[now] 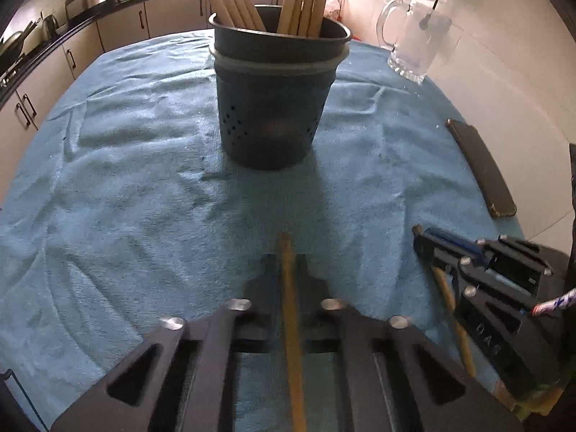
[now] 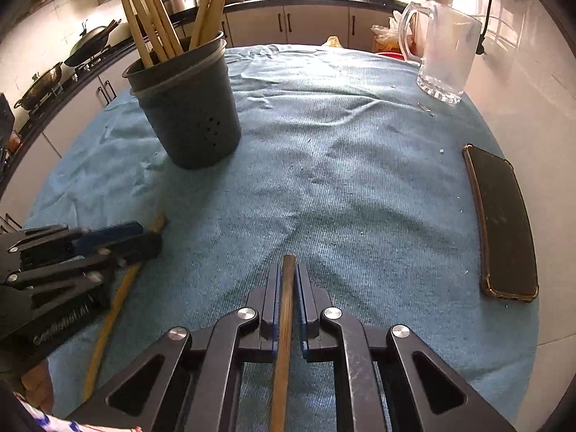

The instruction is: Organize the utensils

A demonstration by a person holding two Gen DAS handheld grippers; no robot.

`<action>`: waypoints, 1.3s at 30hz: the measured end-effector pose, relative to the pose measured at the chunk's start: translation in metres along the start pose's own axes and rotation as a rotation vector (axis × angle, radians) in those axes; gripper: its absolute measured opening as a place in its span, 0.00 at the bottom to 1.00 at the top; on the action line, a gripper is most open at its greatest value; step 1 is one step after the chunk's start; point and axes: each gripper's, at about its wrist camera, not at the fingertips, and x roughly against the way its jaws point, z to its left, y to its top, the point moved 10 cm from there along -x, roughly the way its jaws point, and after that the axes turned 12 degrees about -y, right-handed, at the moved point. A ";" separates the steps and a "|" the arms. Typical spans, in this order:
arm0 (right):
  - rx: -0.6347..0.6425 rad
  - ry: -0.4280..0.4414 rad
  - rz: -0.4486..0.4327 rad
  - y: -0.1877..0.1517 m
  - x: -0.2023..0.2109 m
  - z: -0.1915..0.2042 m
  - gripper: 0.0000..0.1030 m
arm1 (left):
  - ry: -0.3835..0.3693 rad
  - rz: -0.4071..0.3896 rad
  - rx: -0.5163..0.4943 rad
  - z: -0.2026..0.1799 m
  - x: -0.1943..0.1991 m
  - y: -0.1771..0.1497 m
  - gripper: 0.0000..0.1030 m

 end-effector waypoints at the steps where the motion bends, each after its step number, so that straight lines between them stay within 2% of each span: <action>1: -0.016 0.017 -0.003 0.001 0.002 -0.001 0.07 | -0.006 -0.015 0.014 0.002 0.006 0.000 0.07; 7: -0.070 0.076 -0.122 0.019 0.045 -0.010 0.07 | -0.001 -0.158 0.004 0.000 0.071 0.009 0.07; 13: -0.105 0.091 -0.273 0.031 0.107 -0.019 0.07 | -0.004 -0.318 -0.024 -0.016 0.144 0.014 0.07; 18: -0.124 0.099 -0.369 0.033 0.151 -0.021 0.07 | 0.007 -0.424 -0.041 -0.028 0.187 0.009 0.07; 22: -0.137 0.107 -0.426 0.032 0.179 -0.023 0.07 | -0.002 -0.467 -0.035 -0.031 0.210 -0.001 0.06; 30: -0.146 0.114 -0.480 0.030 0.209 -0.027 0.07 | -0.025 -0.538 -0.037 -0.041 0.247 -0.013 0.06; 39: -0.143 0.118 -0.527 0.040 0.228 -0.024 0.07 | -0.030 -0.595 -0.067 -0.053 0.274 -0.005 0.06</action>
